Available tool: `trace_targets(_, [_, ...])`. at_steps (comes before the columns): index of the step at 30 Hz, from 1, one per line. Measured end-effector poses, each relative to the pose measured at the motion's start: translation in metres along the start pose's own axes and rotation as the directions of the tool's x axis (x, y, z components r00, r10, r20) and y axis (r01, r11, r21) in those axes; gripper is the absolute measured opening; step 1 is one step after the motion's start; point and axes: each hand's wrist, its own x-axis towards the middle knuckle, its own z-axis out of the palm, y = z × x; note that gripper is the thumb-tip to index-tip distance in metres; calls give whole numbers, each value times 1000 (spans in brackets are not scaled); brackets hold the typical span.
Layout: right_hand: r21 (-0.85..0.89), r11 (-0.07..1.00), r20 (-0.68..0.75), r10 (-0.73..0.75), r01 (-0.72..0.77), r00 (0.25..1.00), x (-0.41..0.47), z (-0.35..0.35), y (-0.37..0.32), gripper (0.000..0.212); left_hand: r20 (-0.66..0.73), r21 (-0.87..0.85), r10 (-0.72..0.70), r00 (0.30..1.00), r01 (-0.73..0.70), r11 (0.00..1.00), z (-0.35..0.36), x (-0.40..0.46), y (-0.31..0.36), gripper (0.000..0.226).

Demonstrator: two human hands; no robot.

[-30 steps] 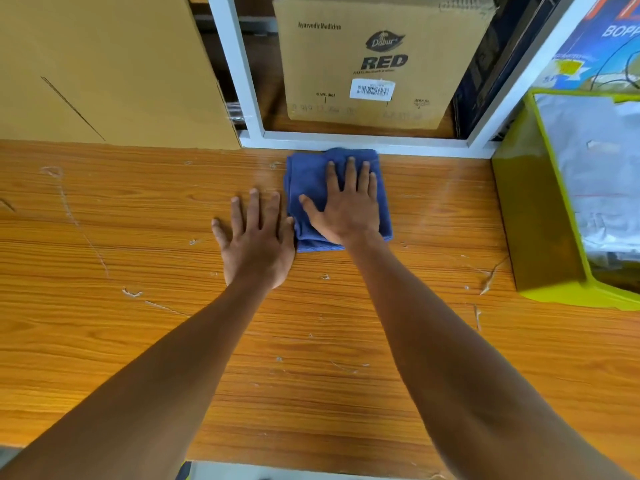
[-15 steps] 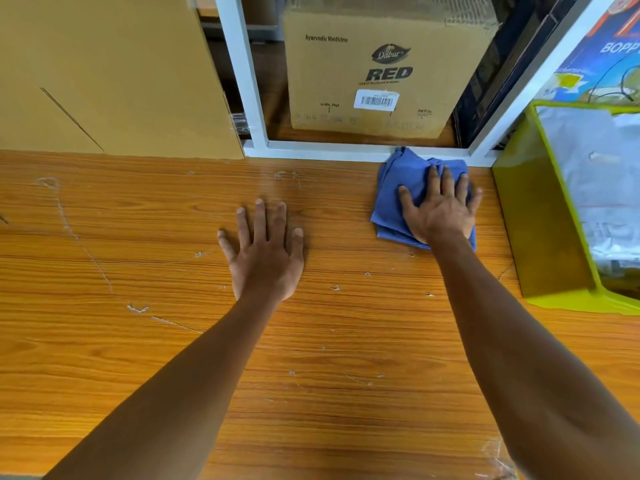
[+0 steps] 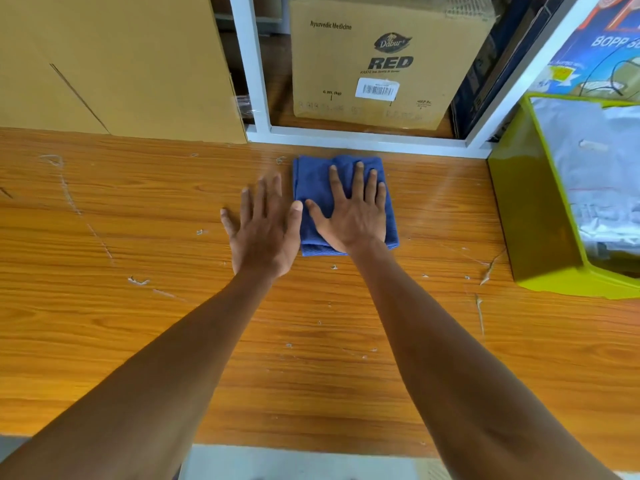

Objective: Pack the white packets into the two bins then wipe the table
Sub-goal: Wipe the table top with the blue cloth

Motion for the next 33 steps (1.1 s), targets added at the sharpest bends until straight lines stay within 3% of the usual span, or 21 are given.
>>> trace_targets(1, [10, 1000, -7, -3, 3, 1000, -11, 2, -1, 95, -31, -6, 53, 998, -53, 999, -2, -4, 0, 70])
trace_targets(3, [50, 999, -35, -3, 5, 999, -32, 5, -1, 89, -46, 50, 295, 954, -292, 955, -3, -13, 2, 69])
trace_targets(5, [68, 997, -75, -14, 19, 997, -50, 5, 1, 84, 29, 146, 550, 835, -548, 824, 0, -21, 5, 66])
trace_targets(6, [75, 997, -79, -15, 21, 997, -61, 3, 3, 83, 81, 150, 593, 801, -598, 787, 0, -28, 7, 66])
trace_targets(14, [290, 941, -40, -170, 174, 985, -140, -15, 31, 53, 329, 161, 455, 828, -524, 837, -5, -103, 15, 83])
trace_targets(19, [225, 933, 142, -315, 280, 938, -196, -22, 63, 54, 507, 285, 385, 771, -572, 769, -24, -130, 17, 111])
trace_targets(24, [227, 924, 306, -366, 306, 879, -237, -43, 72, 75, 528, 262, 432, 731, -624, 736, -30, -183, 10, 124])
trace_targets(30, [46, 915, 389, -386, 400, 837, -297, -38, 65, 144, 576, 263, 481, 662, -706, 657, -38, -234, -7, 130])
trace_targets(33, [-34, 907, 361, -380, 419, 852, -325, -26, 64, 136, 547, 314, 524, 653, -740, 595, -40, -251, -17, 117])
